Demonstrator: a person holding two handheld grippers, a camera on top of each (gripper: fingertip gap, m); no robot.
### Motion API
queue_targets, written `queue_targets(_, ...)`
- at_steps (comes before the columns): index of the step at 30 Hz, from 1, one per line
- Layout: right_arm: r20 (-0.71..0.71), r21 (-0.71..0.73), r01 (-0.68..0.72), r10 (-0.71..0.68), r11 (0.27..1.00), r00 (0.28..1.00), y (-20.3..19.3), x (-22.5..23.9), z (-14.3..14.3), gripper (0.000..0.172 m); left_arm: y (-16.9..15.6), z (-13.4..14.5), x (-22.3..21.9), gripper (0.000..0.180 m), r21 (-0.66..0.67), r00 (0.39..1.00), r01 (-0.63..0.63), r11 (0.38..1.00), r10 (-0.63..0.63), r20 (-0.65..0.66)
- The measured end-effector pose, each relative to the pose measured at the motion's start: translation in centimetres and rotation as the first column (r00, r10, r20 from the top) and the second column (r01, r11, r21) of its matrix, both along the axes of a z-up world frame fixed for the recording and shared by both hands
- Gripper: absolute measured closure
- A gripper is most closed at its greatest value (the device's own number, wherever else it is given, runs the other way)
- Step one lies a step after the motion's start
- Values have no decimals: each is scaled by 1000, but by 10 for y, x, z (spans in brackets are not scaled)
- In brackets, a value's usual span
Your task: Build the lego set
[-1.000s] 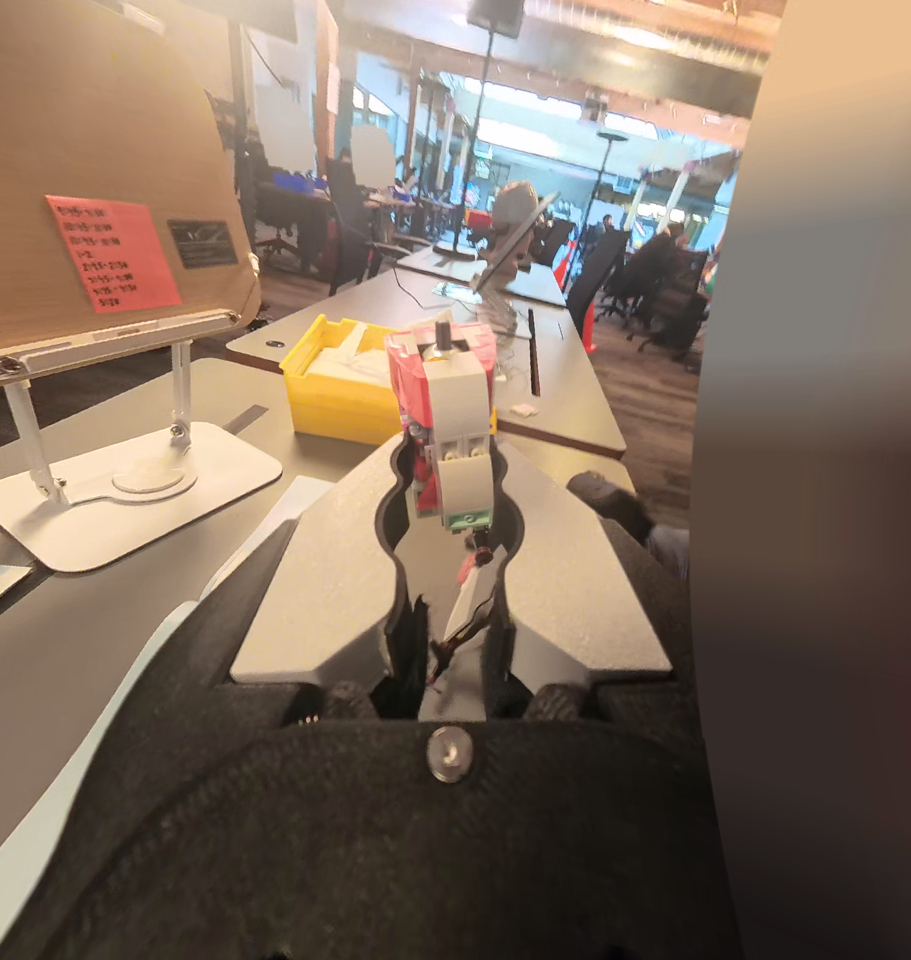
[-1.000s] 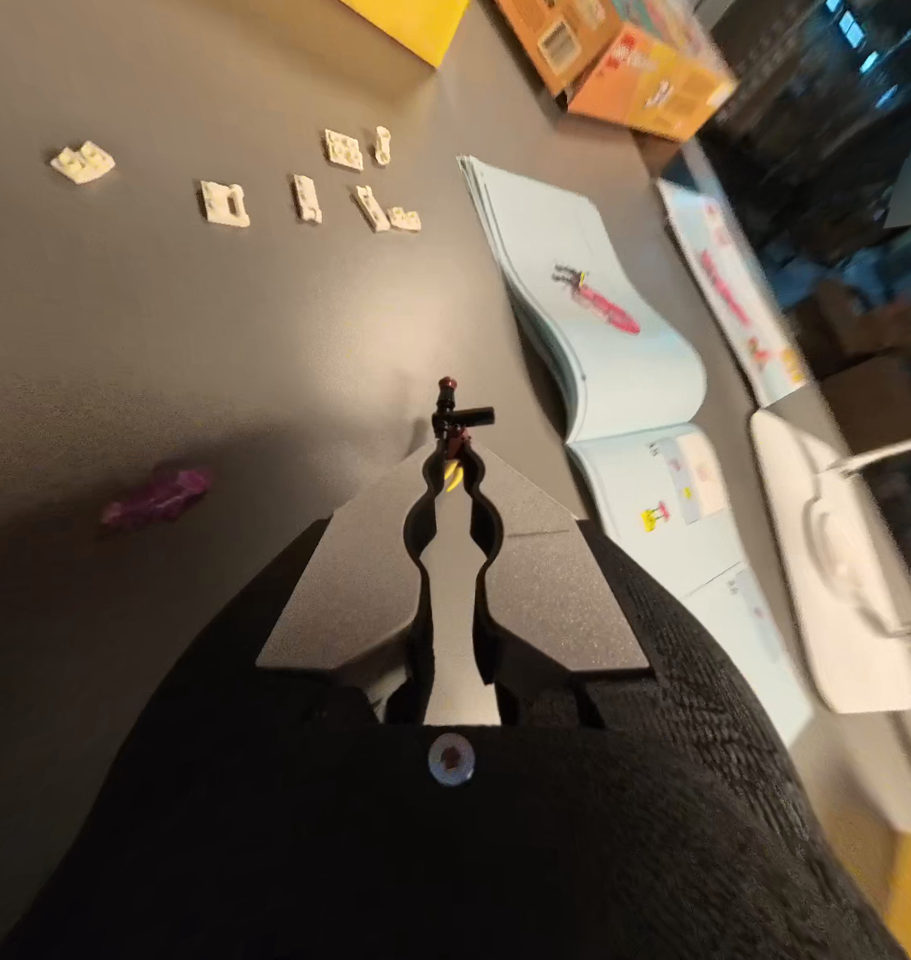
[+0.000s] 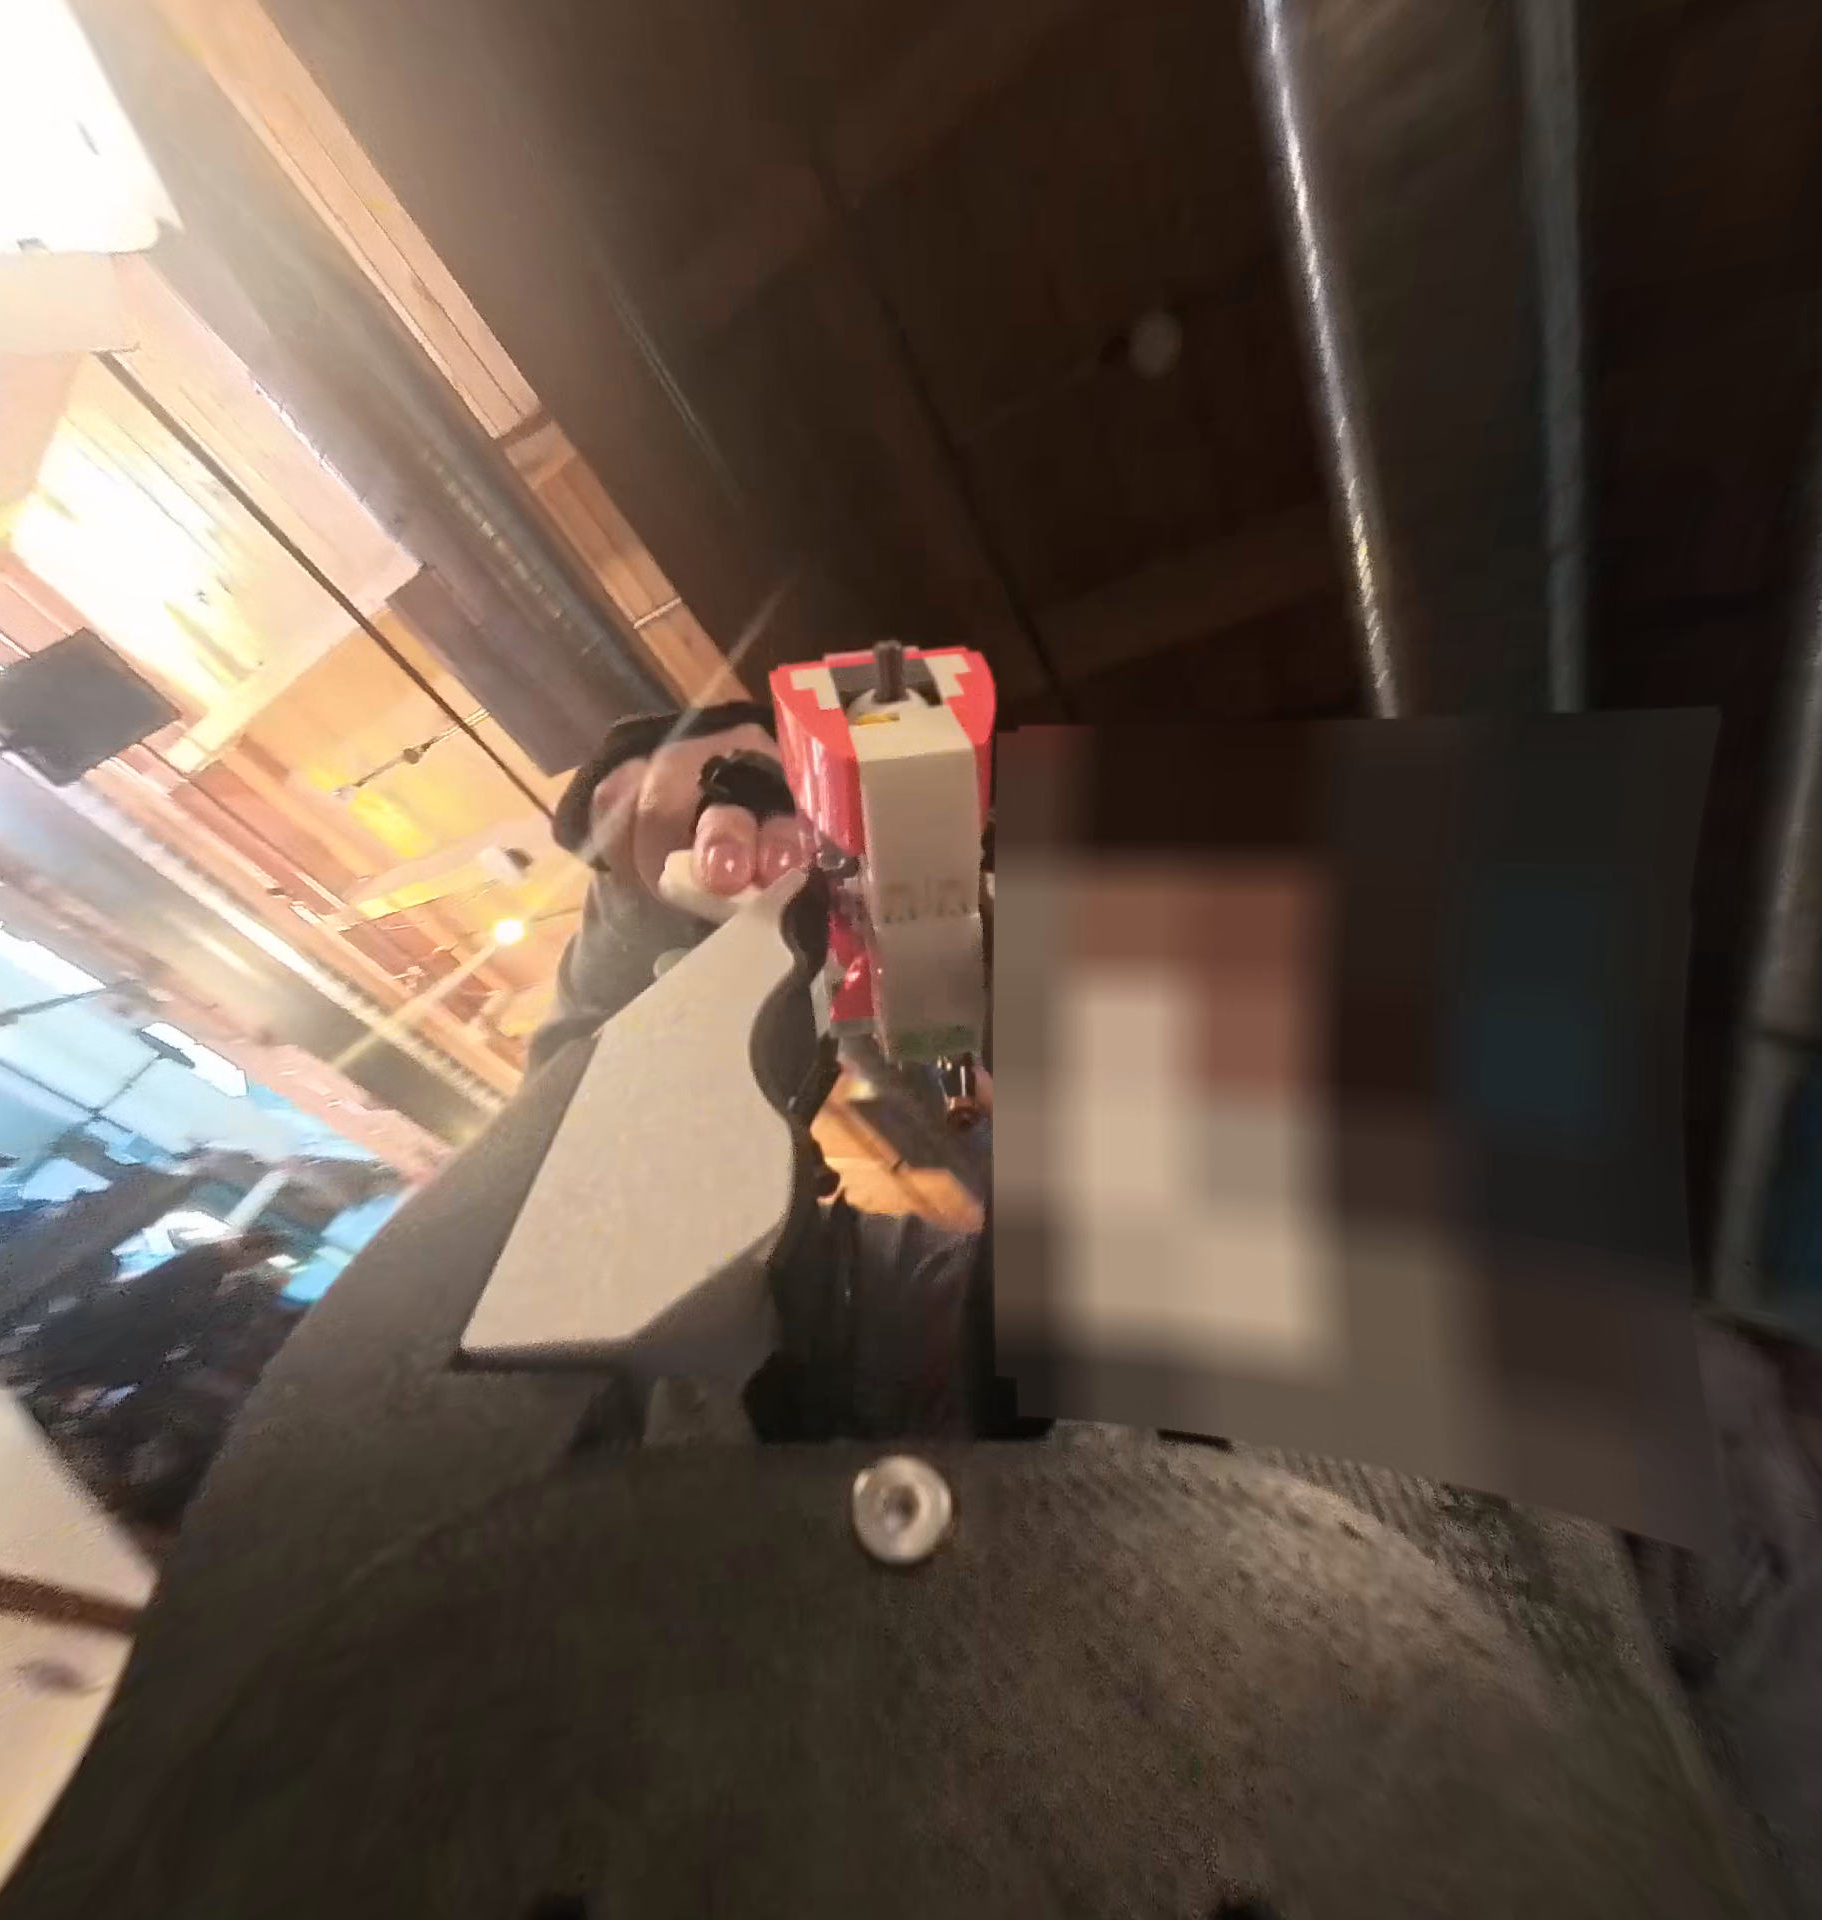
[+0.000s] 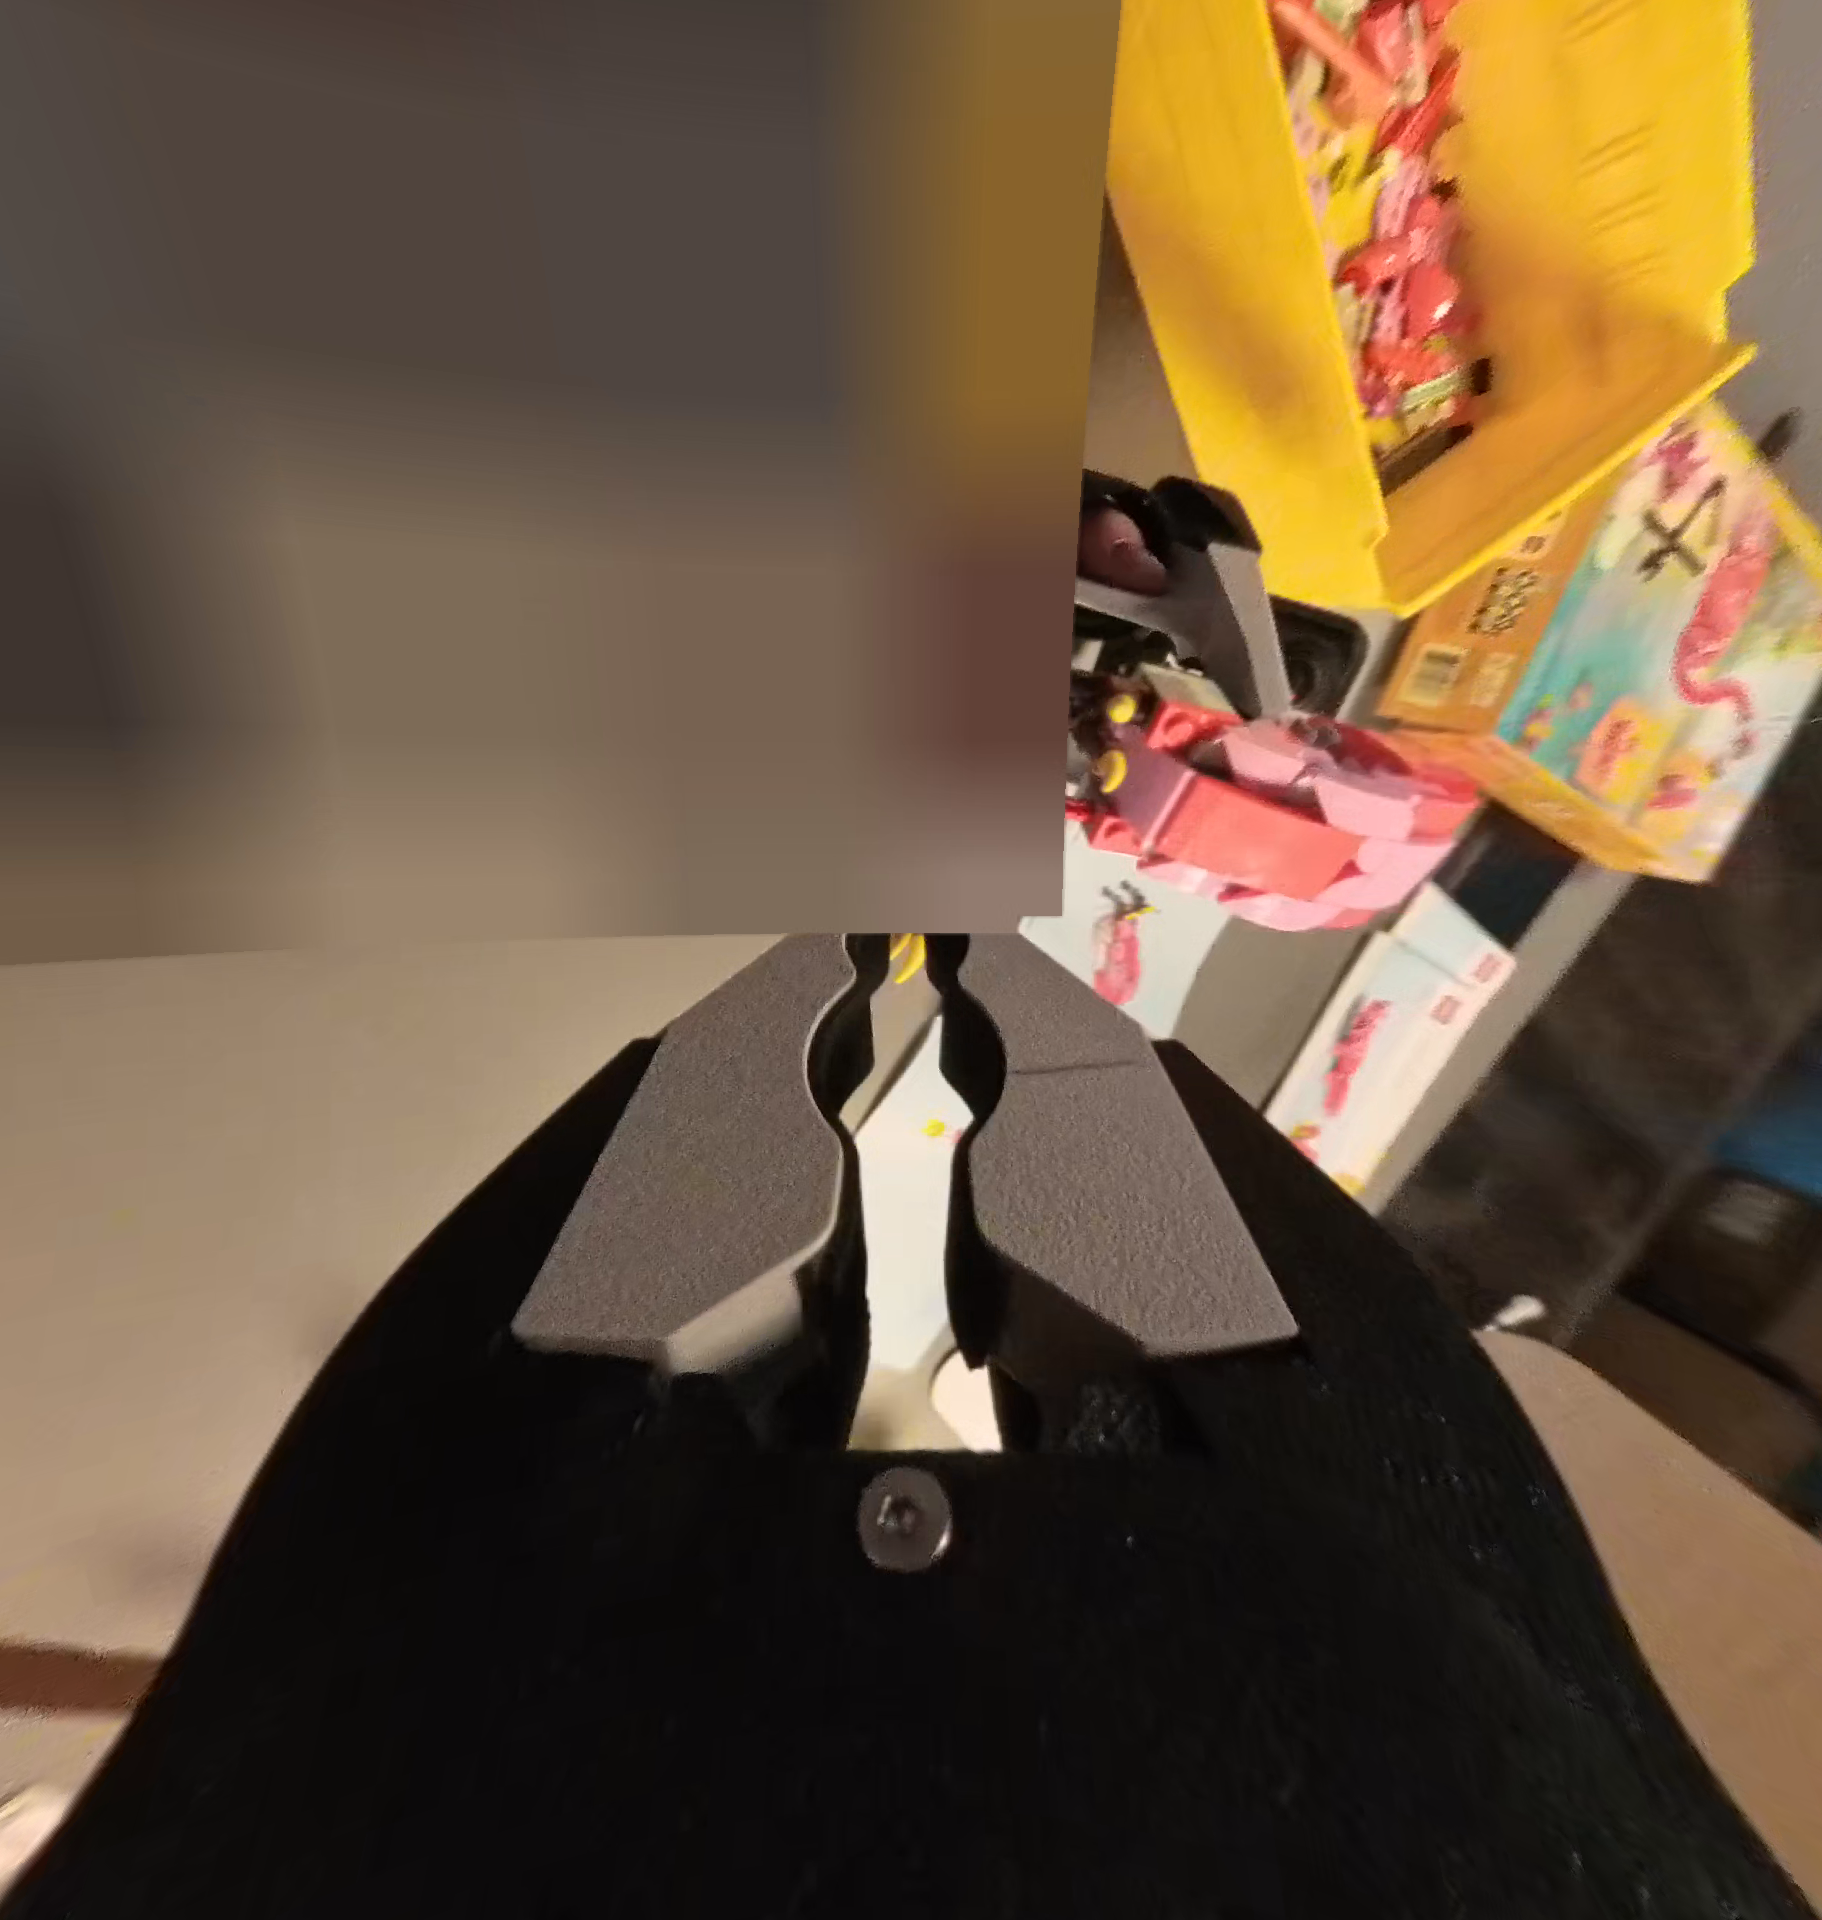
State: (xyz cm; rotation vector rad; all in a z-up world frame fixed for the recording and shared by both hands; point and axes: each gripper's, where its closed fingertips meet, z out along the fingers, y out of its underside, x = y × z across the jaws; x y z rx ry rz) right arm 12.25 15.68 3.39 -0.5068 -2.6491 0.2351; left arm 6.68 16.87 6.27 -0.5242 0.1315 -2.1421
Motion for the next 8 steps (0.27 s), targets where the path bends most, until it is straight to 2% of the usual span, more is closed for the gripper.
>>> queue_targets(1,38,-22,18,-17,1000,999,1,0,5,168,3,0,1,155,-37,999,33,999,-32,41)
queue_targets(3,128,-74,59,-50,995,990,-1,3,12,168,8,0,4,156,-91,992,87,992,-77,103)
queue_targets(8,353,-142,192,-131,971,926,-3,13,19,169,11,1,18,156,-156,978,180,971,-160,133)
